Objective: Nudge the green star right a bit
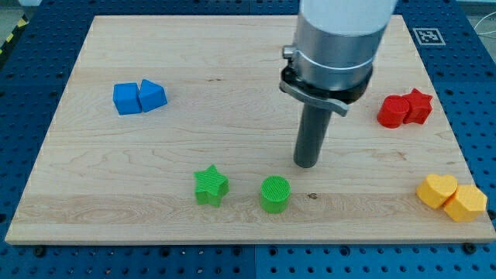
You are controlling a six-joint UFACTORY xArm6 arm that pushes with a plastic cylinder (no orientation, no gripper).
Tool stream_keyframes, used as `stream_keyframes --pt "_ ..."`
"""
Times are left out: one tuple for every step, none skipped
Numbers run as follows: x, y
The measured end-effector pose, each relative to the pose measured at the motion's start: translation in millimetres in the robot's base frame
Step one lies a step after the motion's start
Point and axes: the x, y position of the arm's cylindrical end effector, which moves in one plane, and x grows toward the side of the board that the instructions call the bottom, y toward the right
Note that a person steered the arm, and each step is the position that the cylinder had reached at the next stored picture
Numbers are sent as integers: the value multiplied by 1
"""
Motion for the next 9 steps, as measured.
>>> stream_keyframes --pt "0 -2" --pt "0 -19" --pt "0 -59" --pt "-1 -99" --pt "-4 -139" --pt "-4 -176" --pt "-2 -186" --pt "12 -186" --pt "35 -186"
